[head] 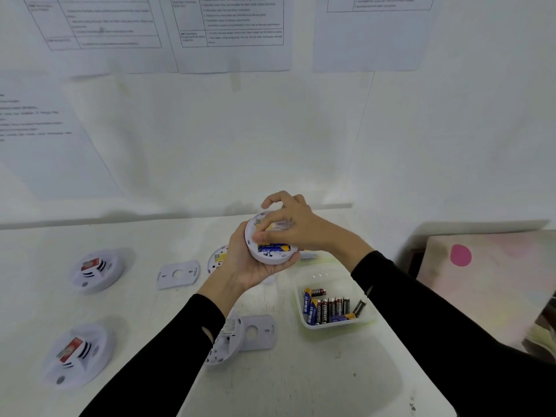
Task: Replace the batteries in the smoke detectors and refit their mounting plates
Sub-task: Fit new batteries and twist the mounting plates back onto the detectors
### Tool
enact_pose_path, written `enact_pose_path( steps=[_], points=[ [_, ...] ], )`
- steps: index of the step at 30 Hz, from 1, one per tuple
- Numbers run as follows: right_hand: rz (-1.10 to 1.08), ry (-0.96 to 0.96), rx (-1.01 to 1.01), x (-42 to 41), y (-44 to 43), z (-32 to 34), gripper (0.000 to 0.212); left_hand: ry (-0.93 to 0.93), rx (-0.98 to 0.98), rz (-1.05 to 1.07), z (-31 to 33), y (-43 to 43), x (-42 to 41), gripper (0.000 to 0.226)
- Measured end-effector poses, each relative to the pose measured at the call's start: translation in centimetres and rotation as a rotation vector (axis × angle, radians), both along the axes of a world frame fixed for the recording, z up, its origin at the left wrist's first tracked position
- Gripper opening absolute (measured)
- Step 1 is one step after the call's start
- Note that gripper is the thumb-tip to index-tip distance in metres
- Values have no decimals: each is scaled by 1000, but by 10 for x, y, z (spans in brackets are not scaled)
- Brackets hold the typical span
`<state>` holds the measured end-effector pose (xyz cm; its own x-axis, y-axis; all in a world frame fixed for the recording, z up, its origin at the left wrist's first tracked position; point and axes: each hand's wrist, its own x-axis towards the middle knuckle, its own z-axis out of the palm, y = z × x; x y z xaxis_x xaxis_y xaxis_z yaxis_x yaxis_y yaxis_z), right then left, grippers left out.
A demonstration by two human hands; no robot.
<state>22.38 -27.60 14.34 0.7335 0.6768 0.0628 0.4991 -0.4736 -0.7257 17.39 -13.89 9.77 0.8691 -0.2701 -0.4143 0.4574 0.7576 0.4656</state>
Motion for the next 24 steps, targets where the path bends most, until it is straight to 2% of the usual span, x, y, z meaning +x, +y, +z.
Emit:
enact_pose_path(
  steps=[3,6,11,14,16,19,22,24],
  points=[
    [26,79,76,-3,0,-3,11,-28,37,11,3,0,1,38],
    [41,111,79,-2,-1,-3,13,-40,71,8,5,1,1,37],
    [-21,242,117,0,-6,2,45,-61,159,-31,6,0,-1,40],
    [-13,318,142,1,-6,0,51,-83,203,-37,9,0,-1,43],
    [-37,299,165,-2,-6,1,50,-103,203,-42,11,2,-1,50],
    [-100,370,361,-12,-6,2,45,-145,210,-50,15,8,-5,51],
    [-300,293,578,-20,-10,-9,31,-166,143,-25,14,18,-11,48],
    [-464,310,664,-29,-14,-26,22,-180,82,4,9,27,-17,47]
  ],
)
